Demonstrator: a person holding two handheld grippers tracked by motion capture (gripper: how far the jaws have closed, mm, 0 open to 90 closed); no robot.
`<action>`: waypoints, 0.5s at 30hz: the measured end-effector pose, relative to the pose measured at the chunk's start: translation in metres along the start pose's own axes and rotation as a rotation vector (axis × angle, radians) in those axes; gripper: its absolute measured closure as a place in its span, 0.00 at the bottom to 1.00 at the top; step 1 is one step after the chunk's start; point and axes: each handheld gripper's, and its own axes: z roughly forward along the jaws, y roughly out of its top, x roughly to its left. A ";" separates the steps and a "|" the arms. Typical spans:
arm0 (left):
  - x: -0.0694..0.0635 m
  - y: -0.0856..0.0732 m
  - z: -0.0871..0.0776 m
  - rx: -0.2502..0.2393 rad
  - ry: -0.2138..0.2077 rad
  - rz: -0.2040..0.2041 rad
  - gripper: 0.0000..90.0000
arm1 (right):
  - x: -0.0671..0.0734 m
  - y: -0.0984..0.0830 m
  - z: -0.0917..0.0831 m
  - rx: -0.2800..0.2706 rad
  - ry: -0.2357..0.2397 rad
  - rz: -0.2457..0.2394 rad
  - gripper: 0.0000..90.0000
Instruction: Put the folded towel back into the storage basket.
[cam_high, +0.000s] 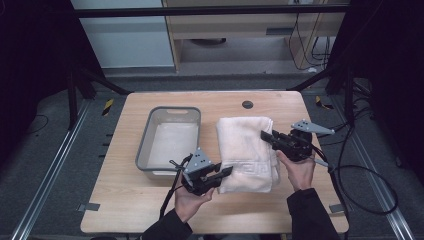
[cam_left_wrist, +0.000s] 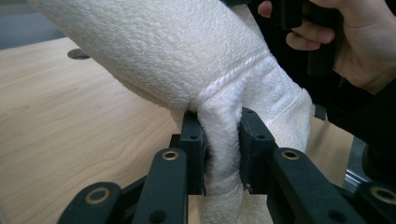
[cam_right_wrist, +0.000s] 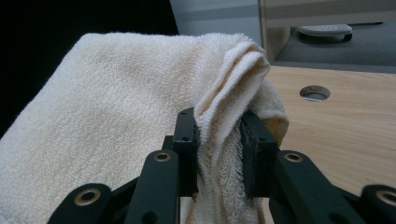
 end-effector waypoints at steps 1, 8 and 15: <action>0.001 0.002 -0.001 -0.003 -0.001 0.000 0.82 | 0.000 0.001 0.000 -0.004 0.000 -0.004 0.79; 0.003 0.013 -0.004 -0.019 0.011 0.012 0.82 | 0.003 0.012 -0.001 -0.033 -0.007 -0.007 0.79; 0.005 0.021 -0.009 -0.037 0.024 0.017 0.82 | 0.008 0.022 0.000 -0.054 -0.011 -0.014 0.79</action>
